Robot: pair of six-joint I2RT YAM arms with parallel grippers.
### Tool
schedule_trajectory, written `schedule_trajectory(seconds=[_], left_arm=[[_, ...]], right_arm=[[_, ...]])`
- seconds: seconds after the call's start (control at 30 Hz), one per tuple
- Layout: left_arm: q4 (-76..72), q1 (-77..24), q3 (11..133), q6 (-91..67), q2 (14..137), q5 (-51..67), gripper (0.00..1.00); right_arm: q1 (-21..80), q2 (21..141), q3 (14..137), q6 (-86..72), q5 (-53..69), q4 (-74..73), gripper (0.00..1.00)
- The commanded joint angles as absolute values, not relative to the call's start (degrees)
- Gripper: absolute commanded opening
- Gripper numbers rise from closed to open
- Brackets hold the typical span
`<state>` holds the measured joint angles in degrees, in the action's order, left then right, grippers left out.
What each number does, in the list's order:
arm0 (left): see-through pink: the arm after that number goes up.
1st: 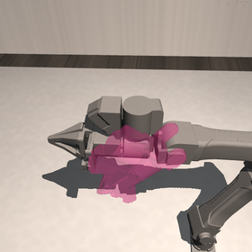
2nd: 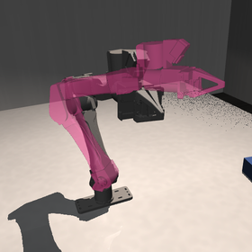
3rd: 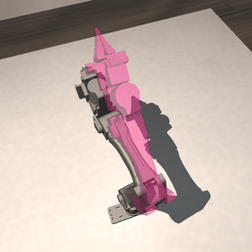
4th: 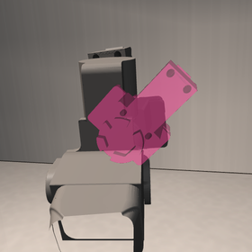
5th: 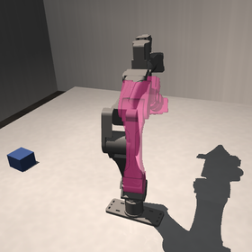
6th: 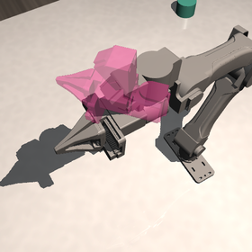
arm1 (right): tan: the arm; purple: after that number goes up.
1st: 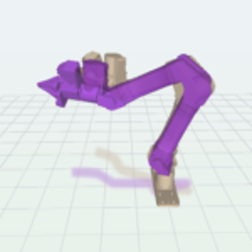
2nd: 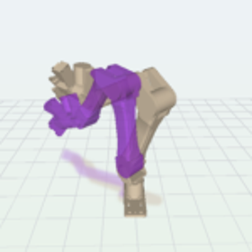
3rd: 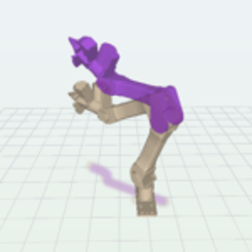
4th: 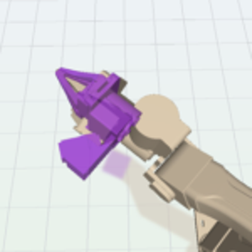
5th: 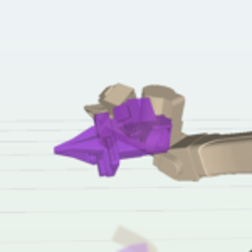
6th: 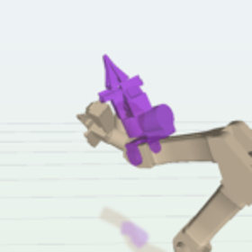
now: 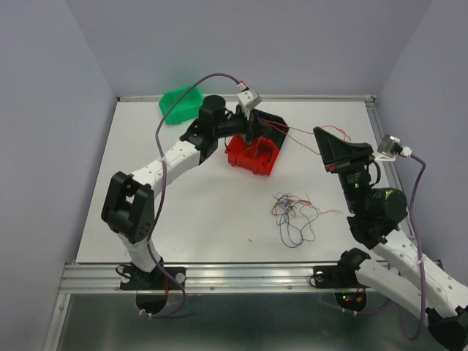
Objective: Untangle the cables
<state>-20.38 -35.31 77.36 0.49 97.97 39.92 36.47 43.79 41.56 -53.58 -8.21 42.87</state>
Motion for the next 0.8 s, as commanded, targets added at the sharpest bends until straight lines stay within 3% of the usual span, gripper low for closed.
schedule_trajectory(seconds=[0.0,0.17,0.33,0.6,0.77], left_arm=[[-22.41,-28.74,83.49,-7.82,94.39,42.62,0.00],[-20.40,-25.93,86.74,-10.72,90.97,46.05,0.00],[-20.39,-24.26,86.57,-12.65,83.95,42.10,0.00],[-16.17,-20.39,92.72,-21.08,82.70,48.60,0.00],[-18.36,-17.59,92.55,-25.48,83.85,53.86,0.00]], right_arm=[[36.74,34.29,30.17,-55.63,-9.85,43.24,0.01],[36.74,35.40,17.59,-57.57,-11.95,44.29,0.01],[37.00,49.28,14.15,-57.74,-7.92,51.84,0.01],[40.95,77.65,22.48,-55.55,-7.04,62.39,0.01],[41.31,84.20,27.15,-53.71,-7.64,65.12,0.01]])
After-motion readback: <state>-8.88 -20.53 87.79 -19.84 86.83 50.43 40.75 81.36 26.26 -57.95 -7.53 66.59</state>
